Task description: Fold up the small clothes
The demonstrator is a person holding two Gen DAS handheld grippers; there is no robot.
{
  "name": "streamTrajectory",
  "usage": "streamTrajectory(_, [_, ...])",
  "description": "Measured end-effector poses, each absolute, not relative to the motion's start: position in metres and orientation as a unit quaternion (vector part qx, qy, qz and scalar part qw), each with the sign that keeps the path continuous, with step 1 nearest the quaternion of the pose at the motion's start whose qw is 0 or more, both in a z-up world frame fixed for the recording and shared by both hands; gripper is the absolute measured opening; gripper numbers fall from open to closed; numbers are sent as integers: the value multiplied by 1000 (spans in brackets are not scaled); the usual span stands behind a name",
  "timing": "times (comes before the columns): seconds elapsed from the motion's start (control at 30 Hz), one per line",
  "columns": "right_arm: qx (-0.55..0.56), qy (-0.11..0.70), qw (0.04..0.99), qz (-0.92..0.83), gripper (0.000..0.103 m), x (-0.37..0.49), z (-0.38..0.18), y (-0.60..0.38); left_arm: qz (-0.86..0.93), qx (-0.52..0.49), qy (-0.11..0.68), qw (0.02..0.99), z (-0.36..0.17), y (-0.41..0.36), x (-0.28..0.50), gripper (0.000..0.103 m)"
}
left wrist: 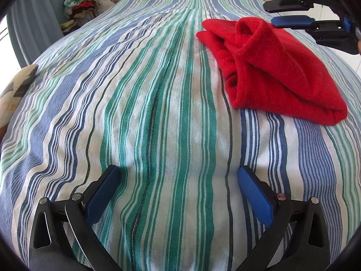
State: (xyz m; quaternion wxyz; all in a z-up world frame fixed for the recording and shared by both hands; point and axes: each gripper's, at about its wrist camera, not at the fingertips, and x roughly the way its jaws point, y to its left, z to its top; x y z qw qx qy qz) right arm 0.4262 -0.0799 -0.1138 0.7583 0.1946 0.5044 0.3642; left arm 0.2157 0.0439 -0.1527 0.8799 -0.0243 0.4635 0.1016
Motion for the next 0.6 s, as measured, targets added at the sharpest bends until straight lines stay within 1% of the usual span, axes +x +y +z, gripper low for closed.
streamTrajectory(0.07, [134,503,762,385,19,413,-124,-48,101,-25,463,880,-153,44,216,103])
streamTrajectory(0.13, [78,519,750,402,10,398,-145,-14,100,-26,462,881,-152,44,215,103])
streamTrajectory(0.2, [7,556,715,425,7,380,-176,13,99,-24,462,881,-152,44,215,103])
streamTrajectory(0.27, [-38,571,688,446,6,364,-191,24,99,-25,461,881,-152,44,214,103])
streamTrajectory(0.4, [-2,552,705,445,7,361,-163,-2,101,-25,462,881,-152,44,215,103])
streamTrajectory(0.5, [17,517,731,444,10,364,-127,-28,101,-25,462,881,-152,44,215,103])
streamTrajectory(0.6, [23,489,766,418,11,362,-110,-65,101,-24,462,881,-152,44,215,103])
